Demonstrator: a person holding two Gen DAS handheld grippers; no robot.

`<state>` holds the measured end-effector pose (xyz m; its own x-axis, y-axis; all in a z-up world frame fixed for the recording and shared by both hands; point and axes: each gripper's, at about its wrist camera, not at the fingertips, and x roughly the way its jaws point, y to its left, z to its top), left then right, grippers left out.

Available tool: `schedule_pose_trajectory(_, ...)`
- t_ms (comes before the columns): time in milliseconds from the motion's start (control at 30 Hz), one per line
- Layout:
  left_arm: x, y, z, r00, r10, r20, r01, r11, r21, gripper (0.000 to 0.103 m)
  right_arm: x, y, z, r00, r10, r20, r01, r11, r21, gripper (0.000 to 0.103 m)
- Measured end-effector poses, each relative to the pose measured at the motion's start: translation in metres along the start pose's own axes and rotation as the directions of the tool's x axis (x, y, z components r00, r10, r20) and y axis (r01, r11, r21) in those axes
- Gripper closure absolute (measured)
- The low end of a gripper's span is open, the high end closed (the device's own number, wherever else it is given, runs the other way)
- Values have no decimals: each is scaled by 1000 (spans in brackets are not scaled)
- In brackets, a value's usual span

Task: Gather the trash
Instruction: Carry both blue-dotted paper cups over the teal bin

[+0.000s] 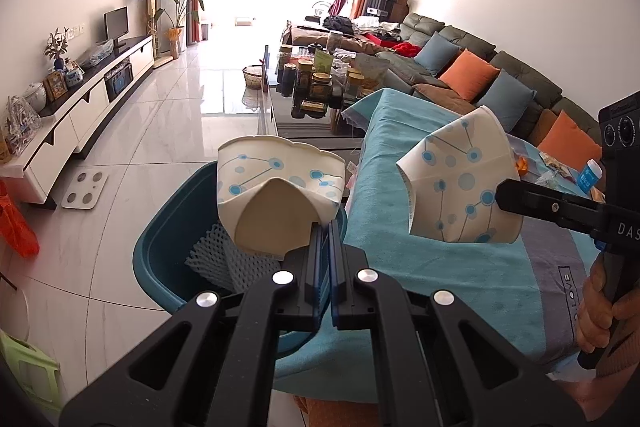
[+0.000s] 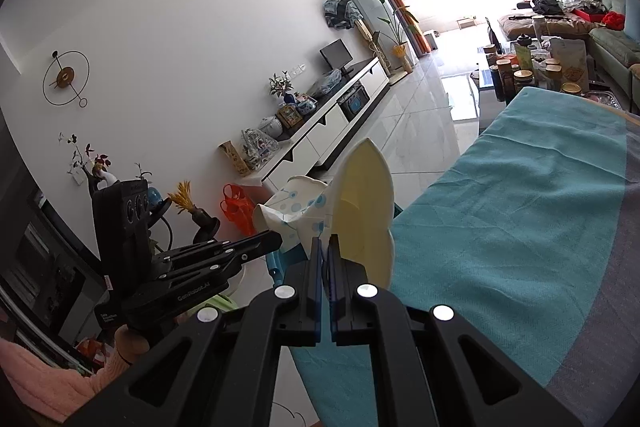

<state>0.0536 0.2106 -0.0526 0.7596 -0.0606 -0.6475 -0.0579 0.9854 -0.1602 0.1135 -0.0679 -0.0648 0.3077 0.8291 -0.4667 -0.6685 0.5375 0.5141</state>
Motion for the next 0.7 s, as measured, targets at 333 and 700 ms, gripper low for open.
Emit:
schedule_pose_trajectory(333, 8, 6, -2, 1000, 19, -9, -19, 1000, -25, 99, 12, 7, 4, 1000, 11, -24, -11, 1000, -21, 101)
schedule_pose_trajectory(700, 17, 17, -3, 999, 38, -24, -39, 998, -49, 99, 26, 17, 11, 999, 13, -53, -16, 999, -47, 101)
